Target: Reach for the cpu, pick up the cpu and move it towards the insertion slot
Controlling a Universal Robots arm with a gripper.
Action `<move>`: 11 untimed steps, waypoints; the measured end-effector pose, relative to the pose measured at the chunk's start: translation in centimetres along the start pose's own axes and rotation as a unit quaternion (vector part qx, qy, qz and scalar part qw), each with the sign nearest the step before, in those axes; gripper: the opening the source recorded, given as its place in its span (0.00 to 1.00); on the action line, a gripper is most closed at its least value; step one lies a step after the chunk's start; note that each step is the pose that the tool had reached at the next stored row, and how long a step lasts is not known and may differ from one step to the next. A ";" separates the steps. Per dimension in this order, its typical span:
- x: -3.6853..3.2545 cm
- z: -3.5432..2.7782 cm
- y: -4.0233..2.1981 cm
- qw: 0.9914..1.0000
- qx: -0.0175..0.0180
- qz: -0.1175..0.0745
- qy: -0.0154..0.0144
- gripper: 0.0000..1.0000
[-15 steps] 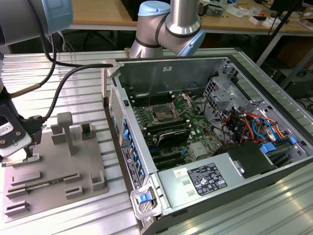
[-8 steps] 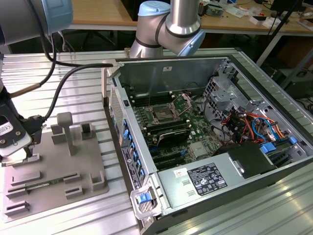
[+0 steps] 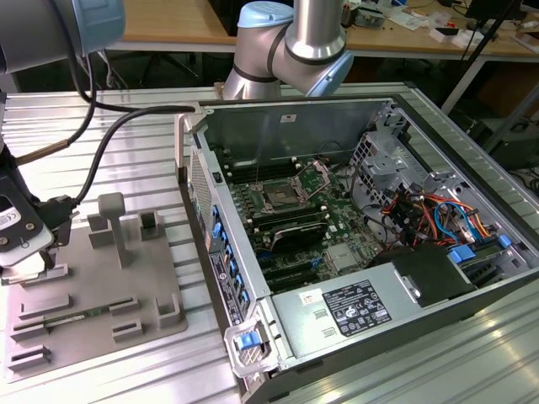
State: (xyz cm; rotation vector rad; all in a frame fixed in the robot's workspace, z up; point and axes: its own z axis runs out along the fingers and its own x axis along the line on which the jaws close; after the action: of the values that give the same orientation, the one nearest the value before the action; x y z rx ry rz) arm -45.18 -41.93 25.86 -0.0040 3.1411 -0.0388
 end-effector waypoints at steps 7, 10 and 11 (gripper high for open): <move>0.00 -0.53 -0.01 1.000 0.000 0.000 0.000 0.55; 0.00 -0.63 -0.02 1.000 0.000 0.000 0.000 0.55; 0.00 -0.67 -0.02 1.000 0.000 0.000 0.000 0.55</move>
State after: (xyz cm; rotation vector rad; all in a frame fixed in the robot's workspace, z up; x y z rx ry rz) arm -45.18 -41.93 26.54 -0.0040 3.1410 -0.0387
